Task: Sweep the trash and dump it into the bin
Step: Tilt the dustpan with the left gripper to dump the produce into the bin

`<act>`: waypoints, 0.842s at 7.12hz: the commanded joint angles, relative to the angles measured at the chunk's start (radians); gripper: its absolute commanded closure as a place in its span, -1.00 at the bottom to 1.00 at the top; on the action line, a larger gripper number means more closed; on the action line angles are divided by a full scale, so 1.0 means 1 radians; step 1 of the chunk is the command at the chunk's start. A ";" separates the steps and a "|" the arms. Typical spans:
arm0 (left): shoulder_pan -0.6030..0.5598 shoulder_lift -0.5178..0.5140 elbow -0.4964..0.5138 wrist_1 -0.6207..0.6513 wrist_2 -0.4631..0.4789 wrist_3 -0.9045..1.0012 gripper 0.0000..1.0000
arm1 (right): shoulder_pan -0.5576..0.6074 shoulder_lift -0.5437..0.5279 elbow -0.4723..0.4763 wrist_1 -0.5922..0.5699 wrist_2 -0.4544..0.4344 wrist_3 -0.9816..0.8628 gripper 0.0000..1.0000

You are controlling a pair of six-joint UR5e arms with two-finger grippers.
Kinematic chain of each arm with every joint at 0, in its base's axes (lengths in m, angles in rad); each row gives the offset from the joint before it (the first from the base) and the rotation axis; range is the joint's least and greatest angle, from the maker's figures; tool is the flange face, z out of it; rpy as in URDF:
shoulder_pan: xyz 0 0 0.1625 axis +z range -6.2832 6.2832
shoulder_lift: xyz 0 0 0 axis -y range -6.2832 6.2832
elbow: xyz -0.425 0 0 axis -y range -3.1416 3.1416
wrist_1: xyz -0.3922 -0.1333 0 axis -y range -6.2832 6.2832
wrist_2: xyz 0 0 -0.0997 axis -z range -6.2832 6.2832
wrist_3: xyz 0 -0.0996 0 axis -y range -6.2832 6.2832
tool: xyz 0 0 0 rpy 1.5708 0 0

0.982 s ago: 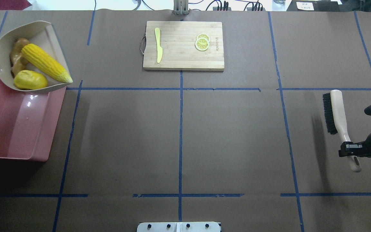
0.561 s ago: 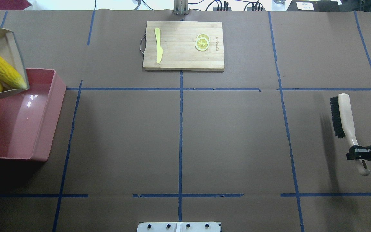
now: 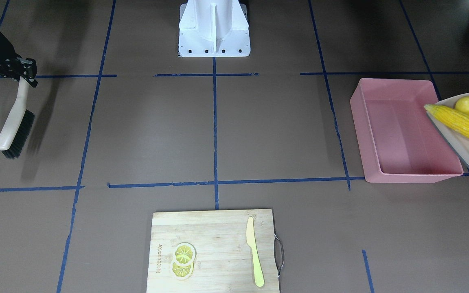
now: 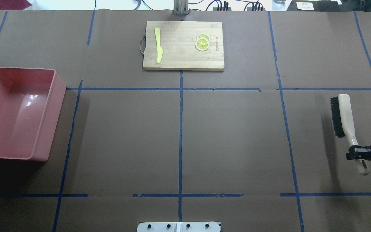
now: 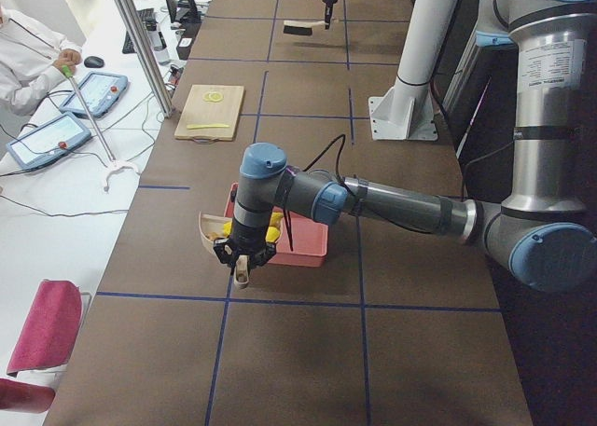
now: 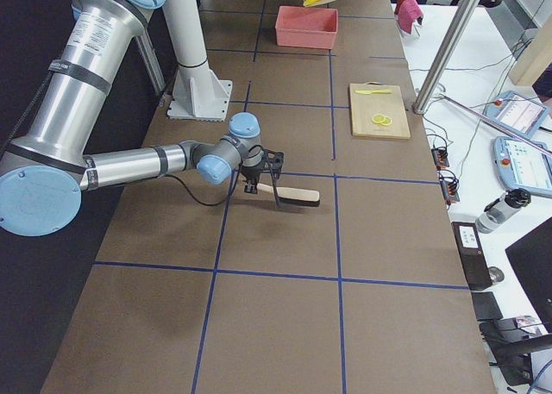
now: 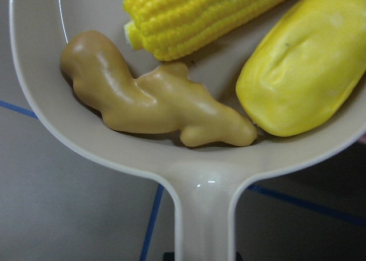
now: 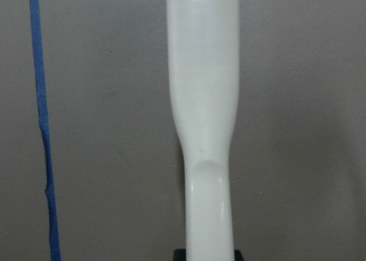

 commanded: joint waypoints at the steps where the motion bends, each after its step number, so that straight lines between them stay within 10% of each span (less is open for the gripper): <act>1: 0.024 0.006 -0.066 0.038 0.170 0.098 1.00 | 0.000 0.004 0.000 0.002 -0.002 0.000 1.00; 6: 0.093 -0.007 -0.197 0.115 0.321 0.130 1.00 | 0.000 0.020 -0.011 0.043 0.003 0.004 1.00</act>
